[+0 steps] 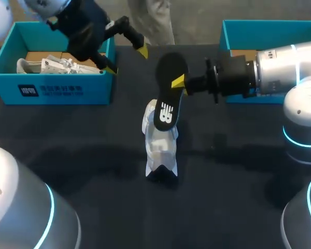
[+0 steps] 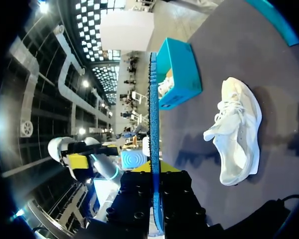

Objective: Take the shoe out of the shoebox, open the shoe tongue, remove and reinsert the insole, then place the shoe into the shoebox

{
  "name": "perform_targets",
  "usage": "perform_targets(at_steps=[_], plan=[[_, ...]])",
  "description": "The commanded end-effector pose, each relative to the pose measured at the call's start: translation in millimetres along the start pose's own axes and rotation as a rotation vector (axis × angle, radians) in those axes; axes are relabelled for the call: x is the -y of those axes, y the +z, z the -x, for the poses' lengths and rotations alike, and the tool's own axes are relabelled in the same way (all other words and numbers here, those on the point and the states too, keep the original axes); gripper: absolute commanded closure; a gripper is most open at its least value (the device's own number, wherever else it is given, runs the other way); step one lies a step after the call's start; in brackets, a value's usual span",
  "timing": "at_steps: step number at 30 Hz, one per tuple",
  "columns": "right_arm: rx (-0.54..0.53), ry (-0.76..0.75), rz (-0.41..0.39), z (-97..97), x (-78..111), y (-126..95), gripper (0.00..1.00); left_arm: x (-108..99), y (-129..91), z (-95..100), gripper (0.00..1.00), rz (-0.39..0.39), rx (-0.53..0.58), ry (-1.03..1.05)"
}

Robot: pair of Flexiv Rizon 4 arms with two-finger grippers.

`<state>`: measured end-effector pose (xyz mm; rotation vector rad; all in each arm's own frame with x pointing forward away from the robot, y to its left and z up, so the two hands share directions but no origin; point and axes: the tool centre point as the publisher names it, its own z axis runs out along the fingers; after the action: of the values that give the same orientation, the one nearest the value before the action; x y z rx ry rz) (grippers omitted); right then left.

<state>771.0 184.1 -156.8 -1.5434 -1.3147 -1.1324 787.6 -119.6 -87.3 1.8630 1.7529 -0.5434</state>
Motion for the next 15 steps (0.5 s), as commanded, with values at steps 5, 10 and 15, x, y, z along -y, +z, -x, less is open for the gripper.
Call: perform_targets(at_steps=[5,10,15], plan=[[-0.025,0.008,0.008,-7.4,1.3,-13.1,1.0,8.7,12.2,-15.9,0.0,0.213,0.491,-0.075],[-0.038,0.007,0.004,-15.9,2.3,-16.9,1.0,5.1,20.3,-13.0,0.0,0.28,0.597,-0.123],[-0.052,0.02,-0.01,-22.7,4.6,-18.3,1.0,2.3,25.5,-9.6,0.0,0.306,0.657,-0.148]])
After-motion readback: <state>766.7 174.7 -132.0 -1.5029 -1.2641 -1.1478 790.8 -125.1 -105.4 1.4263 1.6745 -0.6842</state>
